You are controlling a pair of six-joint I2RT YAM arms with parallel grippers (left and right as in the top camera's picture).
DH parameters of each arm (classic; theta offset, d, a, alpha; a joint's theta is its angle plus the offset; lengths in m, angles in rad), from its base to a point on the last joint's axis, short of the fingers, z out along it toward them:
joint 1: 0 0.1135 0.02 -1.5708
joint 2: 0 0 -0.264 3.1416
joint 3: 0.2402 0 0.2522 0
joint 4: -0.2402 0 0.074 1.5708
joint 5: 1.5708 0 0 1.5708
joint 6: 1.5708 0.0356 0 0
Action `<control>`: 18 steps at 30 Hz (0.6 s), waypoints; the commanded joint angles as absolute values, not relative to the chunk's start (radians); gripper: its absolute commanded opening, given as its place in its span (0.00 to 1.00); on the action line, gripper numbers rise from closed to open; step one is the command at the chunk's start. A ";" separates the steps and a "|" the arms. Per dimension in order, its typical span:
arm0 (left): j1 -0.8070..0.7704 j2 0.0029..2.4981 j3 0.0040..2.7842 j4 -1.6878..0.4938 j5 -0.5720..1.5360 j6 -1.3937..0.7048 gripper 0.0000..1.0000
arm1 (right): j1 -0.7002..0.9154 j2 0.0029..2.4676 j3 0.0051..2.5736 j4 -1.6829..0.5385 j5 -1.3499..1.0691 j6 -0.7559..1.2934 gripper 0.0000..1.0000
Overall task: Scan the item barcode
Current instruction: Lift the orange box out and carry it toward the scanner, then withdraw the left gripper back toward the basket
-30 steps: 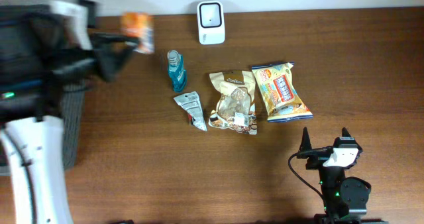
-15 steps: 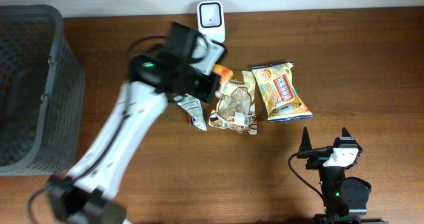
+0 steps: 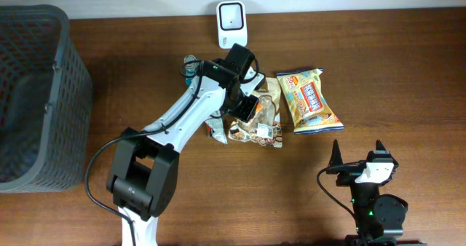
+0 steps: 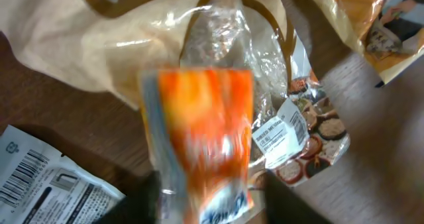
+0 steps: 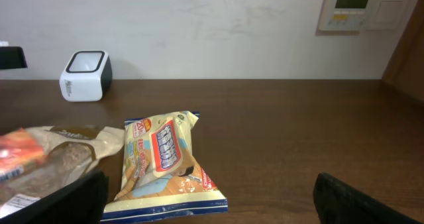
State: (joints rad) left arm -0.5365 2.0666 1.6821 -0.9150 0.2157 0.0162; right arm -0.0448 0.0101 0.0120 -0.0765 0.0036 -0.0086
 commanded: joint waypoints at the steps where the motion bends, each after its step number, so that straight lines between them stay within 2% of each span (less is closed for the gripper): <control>1: -0.533 2.032 1.759 -0.956 0.213 0.018 0.77 | -0.039 0.004 0.006 -0.082 0.012 -0.010 0.98; 3: -0.533 2.010 1.815 -0.997 0.213 0.018 0.98 | -0.039 0.004 0.006 -0.082 0.012 -0.010 0.98; 11: -0.513 1.845 1.969 -1.162 0.211 0.018 0.99 | -0.039 0.004 0.006 -0.082 0.012 -0.010 0.98; 18: -0.369 1.612 1.969 -1.313 0.194 0.010 0.99 | -0.039 0.004 0.006 -0.082 0.012 -0.010 0.98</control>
State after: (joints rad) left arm -0.4603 1.7271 1.9560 -1.2480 0.2092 0.0139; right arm -0.0448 0.0101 0.0120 -0.0765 0.0036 -0.0086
